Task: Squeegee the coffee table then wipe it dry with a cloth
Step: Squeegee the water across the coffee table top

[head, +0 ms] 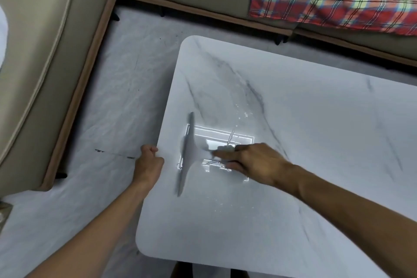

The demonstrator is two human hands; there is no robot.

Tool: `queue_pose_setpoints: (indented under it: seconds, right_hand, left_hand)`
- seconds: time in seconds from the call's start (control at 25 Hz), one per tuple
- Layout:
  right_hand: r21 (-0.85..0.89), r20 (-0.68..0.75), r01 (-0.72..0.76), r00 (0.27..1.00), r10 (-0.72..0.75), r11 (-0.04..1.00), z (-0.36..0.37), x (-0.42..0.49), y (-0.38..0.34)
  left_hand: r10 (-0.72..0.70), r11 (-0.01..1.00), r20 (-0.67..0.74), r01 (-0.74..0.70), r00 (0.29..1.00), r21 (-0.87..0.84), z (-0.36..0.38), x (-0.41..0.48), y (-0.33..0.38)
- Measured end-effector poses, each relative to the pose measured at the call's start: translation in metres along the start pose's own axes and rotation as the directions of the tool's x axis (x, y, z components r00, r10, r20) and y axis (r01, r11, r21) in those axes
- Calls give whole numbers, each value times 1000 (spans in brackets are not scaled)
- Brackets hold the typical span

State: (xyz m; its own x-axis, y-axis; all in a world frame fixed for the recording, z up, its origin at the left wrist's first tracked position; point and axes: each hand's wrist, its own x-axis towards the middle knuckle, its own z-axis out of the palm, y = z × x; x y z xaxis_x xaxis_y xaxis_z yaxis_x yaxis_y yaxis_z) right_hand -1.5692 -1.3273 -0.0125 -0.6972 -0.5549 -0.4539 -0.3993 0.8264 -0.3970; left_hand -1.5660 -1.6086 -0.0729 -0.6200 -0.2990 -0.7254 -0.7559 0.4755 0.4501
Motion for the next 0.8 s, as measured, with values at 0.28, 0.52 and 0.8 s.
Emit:
queue_pose_setpoints:
  seconds: [0.28,0.52,0.8]
  right_hand:
    - [-88,18,111,994,-110,990,43,32,-33]
    - [-91,6,-160,987,162,983,10,-65,27]
    - [-21,9,14,1000,-14,1000,31,-32,-41]
  left_hand:
    - [1,996,48,-5,999,87,-5,-2,-21]
    - [1,990,116,-18,993,142,4,-10,-22]
    - [-11,1000,-38,12,999,26,-14,-22,-40]
